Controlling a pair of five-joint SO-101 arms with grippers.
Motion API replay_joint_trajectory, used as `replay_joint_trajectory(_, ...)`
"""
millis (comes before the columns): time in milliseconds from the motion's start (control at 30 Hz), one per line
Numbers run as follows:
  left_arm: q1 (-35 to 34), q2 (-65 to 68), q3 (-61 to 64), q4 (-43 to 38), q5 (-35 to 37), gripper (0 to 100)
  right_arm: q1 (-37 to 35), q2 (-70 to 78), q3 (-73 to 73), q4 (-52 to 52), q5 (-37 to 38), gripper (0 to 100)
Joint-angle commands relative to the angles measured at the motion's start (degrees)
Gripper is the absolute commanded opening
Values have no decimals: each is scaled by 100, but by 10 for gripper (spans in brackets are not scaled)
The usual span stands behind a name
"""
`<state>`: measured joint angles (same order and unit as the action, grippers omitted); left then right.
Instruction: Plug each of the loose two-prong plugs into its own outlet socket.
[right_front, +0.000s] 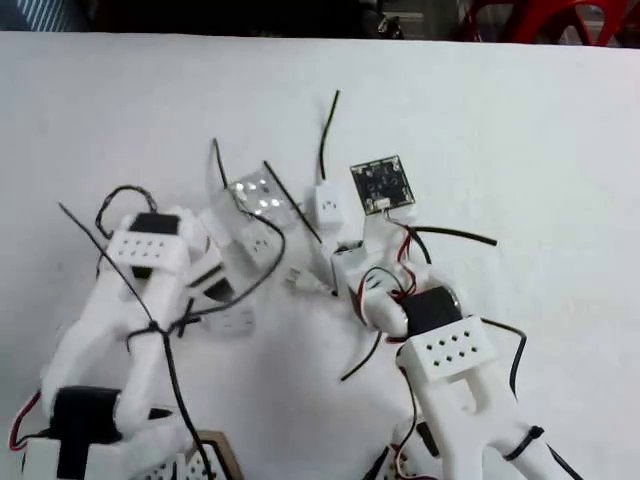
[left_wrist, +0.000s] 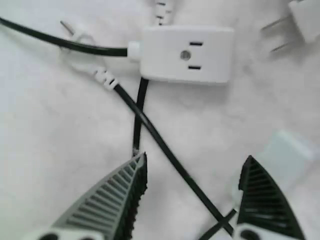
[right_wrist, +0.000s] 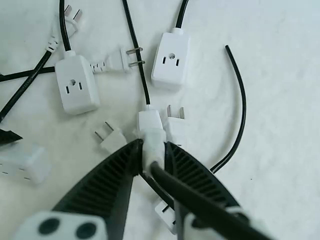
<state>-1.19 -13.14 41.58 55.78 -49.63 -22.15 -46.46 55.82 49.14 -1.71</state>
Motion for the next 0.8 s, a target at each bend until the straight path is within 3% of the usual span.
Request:
replay_joint_trajectory(0,-497,154,-949,105,-18,294,57,-84,-18,-119,-53,17)
replay_joint_trajectory(300,-163,145,-2655,3059,-53,294,57,-84,-18,-119,-53,17)
replay_joint_trajectory(467,462,145,-2804,3903,-53,294,66,-84,-18,-101,-53,17)
replay_joint_trajectory(600,699,-145,-2233,3613,-53,294,154,-84,-18,-92,-53,17)
replay_joint_trajectory(767,673,-418,-818,2057,-70,298,338,-84,-18,-110,-44,17)
